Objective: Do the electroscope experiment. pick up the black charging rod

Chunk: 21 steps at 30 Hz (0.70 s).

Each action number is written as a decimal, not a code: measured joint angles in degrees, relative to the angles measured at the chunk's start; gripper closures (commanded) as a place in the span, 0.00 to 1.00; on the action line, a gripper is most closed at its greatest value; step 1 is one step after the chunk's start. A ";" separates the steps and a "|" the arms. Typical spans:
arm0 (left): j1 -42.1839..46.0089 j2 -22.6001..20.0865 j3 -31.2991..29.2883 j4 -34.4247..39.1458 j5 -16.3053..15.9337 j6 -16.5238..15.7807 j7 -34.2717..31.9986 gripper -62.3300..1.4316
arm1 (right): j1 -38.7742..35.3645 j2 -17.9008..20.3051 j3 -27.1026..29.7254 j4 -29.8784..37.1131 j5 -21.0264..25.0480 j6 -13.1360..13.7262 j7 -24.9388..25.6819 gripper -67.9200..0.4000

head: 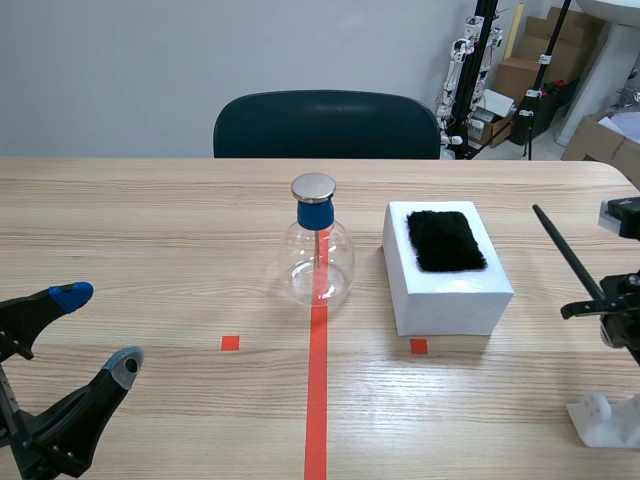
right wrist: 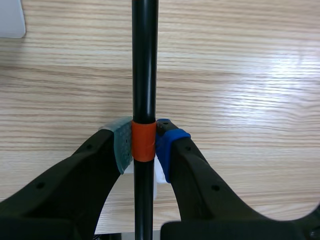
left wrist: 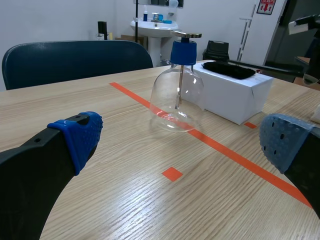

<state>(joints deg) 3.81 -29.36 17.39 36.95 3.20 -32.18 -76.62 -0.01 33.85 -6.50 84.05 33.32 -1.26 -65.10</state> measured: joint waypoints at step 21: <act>0.00 0.00 0.00 0.00 0.00 0.00 0.00 0.00 | -44.89 -6.80 10.51 38.14 -50.23 0.17 33.44 0.99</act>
<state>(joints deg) 3.81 -29.36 17.39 36.95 3.20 -32.18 -76.62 -44.91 27.05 4.01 122.19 -16.91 -1.08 -31.66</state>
